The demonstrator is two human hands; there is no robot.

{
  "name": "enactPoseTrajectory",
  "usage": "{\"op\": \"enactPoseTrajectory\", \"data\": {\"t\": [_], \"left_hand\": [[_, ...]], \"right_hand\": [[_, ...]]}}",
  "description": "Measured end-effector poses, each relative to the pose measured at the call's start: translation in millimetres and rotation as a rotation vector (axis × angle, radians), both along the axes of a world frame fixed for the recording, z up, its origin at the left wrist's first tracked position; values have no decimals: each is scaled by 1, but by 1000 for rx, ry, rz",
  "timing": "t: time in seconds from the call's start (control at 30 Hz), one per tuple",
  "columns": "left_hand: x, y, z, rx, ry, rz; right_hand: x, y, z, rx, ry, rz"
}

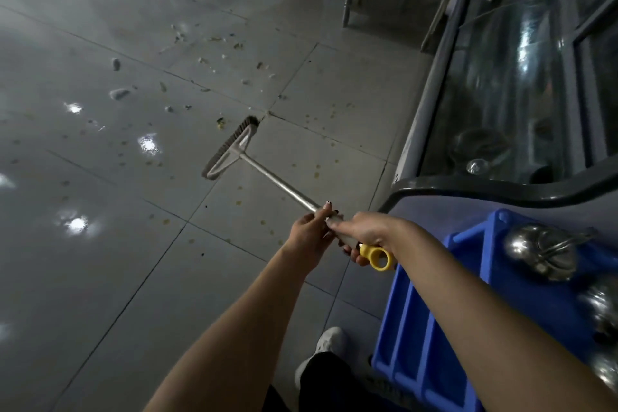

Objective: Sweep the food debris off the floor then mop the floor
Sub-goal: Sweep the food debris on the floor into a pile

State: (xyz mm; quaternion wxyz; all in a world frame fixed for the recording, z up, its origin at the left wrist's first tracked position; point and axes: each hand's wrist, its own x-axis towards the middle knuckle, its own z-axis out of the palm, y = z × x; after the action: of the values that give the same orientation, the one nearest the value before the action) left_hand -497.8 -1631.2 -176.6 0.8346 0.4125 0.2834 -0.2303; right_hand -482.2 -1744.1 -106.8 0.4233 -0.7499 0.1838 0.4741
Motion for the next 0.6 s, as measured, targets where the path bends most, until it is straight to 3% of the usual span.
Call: {"op": "enactPoseTrajectory", "data": {"t": [0.6], "left_hand": [[-68,282,-22,-2,155,89]], "right_hand": [[-54,286,-18,0,54,125]]}}
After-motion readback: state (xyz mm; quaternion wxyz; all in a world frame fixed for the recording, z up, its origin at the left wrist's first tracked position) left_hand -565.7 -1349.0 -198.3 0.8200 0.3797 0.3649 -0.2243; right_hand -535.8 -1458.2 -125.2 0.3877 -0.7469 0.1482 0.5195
